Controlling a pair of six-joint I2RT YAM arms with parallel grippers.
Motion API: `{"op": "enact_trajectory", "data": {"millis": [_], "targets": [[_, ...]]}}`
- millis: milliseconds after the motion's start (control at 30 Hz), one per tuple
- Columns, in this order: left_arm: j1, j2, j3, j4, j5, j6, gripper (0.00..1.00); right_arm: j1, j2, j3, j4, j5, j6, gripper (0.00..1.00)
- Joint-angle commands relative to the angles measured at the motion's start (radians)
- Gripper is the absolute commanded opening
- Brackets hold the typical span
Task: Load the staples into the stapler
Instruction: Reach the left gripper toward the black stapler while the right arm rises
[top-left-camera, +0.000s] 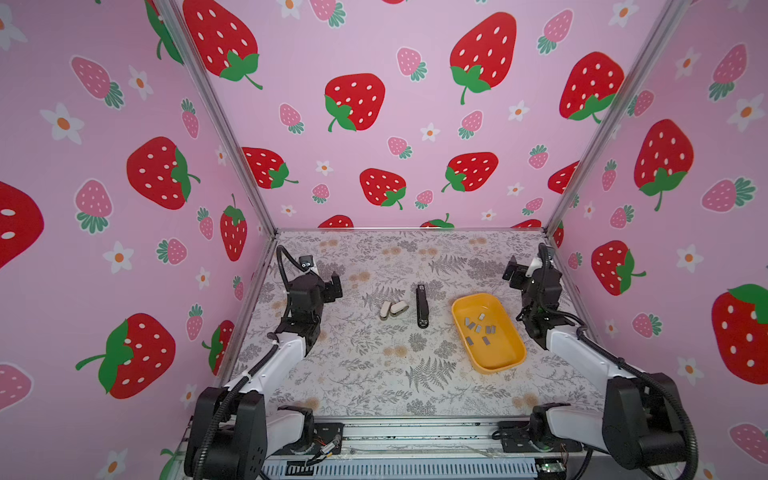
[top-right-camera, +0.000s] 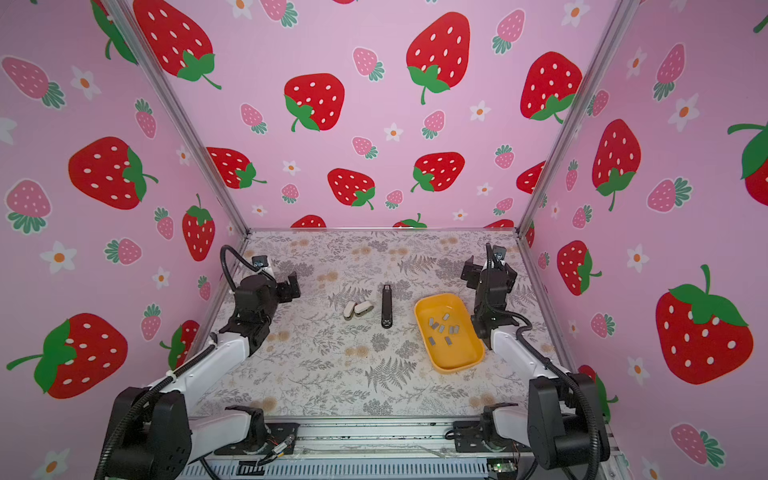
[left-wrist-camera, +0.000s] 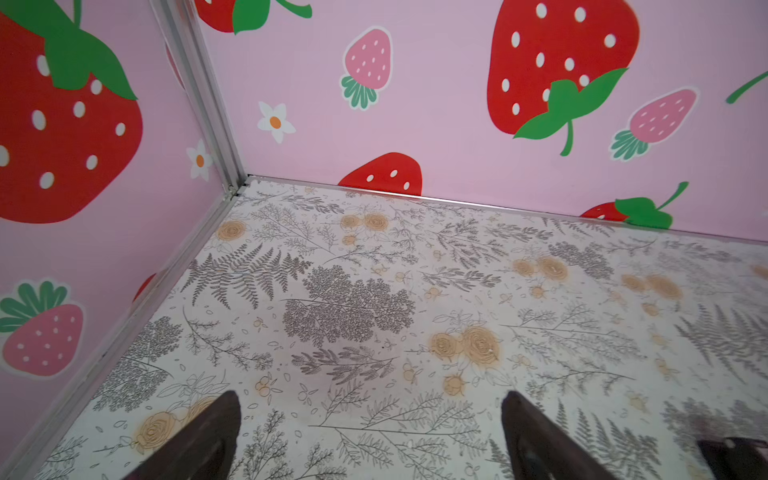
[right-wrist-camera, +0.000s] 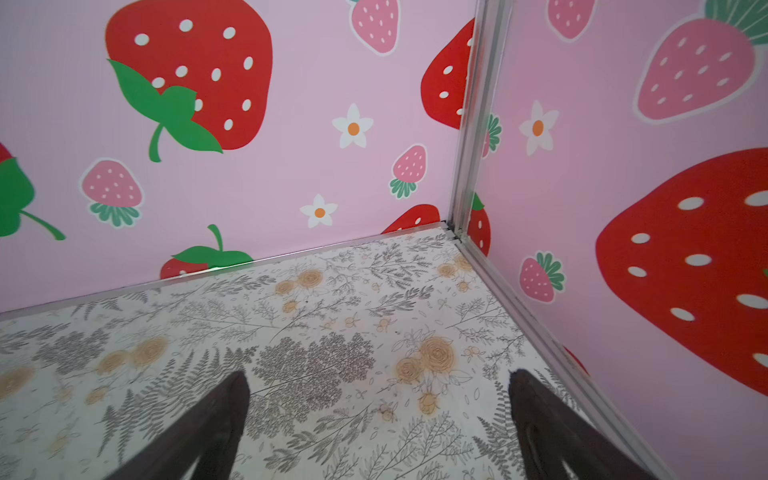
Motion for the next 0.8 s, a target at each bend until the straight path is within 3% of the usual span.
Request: {"op": "enact_trajectory", "data": {"millis": [0,100,233,433,533,567,667,767], "targets": [[-0.004,0.003,0.180,-0.384,0.090,-0.071,0.99,0.003,-0.060,0.002,-0.178,-0.186,0.066,0.99],[-0.004,-0.028,0.191,-0.362,0.187,-0.056,0.99,0.003,-0.098,0.028,-0.200,-0.239,0.108,0.99],[-0.004,-0.150,0.086,-0.169,0.324,-0.009,0.99,0.002,-0.128,0.057,-0.204,-0.288,0.123,0.99],[-0.004,-0.234,-0.112,0.218,0.271,-0.033,0.99,0.001,-0.270,-0.054,-0.065,-0.220,0.122,0.99],[-0.004,-0.214,-0.081,0.202,0.194,-0.126,0.99,-0.016,-0.339,-0.099,-0.034,-0.207,0.089,0.99],[-0.004,-0.196,-0.050,0.177,0.220,-0.127,0.99,-0.018,-0.361,-0.116,-0.026,-0.203,0.071,0.99],[-0.009,-0.127,0.020,0.158,0.451,-0.003,0.99,-0.019,-0.380,-0.155,-0.015,-0.106,0.088,0.99],[-0.054,-0.073,0.046,0.175,0.504,0.111,0.99,-0.019,-0.388,-0.198,0.019,-0.079,0.081,0.99]]}}
